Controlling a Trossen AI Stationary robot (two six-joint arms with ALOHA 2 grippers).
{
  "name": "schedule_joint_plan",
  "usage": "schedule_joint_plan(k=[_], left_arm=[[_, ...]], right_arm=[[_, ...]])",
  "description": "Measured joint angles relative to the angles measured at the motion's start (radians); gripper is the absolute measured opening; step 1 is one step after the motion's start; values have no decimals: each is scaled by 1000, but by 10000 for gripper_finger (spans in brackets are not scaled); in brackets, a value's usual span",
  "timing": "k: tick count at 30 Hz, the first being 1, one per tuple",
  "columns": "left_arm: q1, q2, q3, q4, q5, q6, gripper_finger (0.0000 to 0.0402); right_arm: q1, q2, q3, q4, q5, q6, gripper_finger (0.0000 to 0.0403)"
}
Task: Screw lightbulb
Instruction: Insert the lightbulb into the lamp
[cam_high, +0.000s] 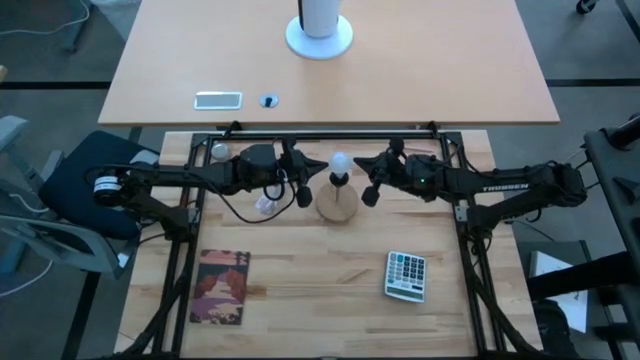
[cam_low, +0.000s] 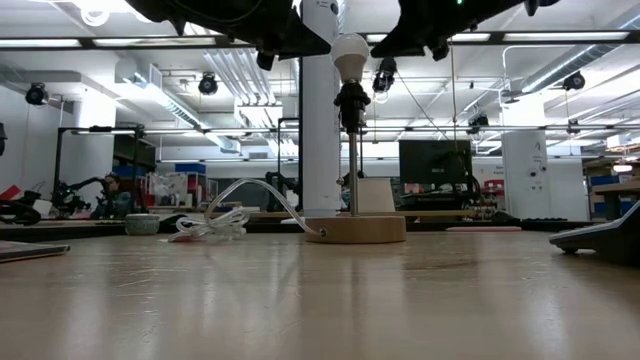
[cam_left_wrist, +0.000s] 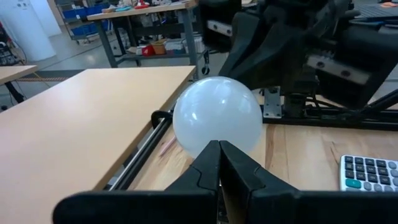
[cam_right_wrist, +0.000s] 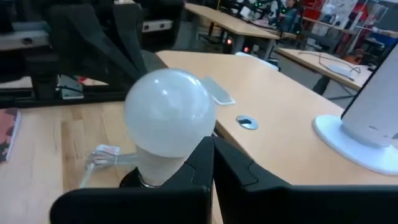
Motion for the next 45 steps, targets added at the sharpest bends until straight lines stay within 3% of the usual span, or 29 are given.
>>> schedule_joint_plan(k=[27,45], left_arm=[[2,32,0,23,-34,8,0],[3,32,-1,86,-44,18,0]], right_arm=[[21,22,0,-17,-72,26,0],[25,22,0,-7,-22,34,0]])
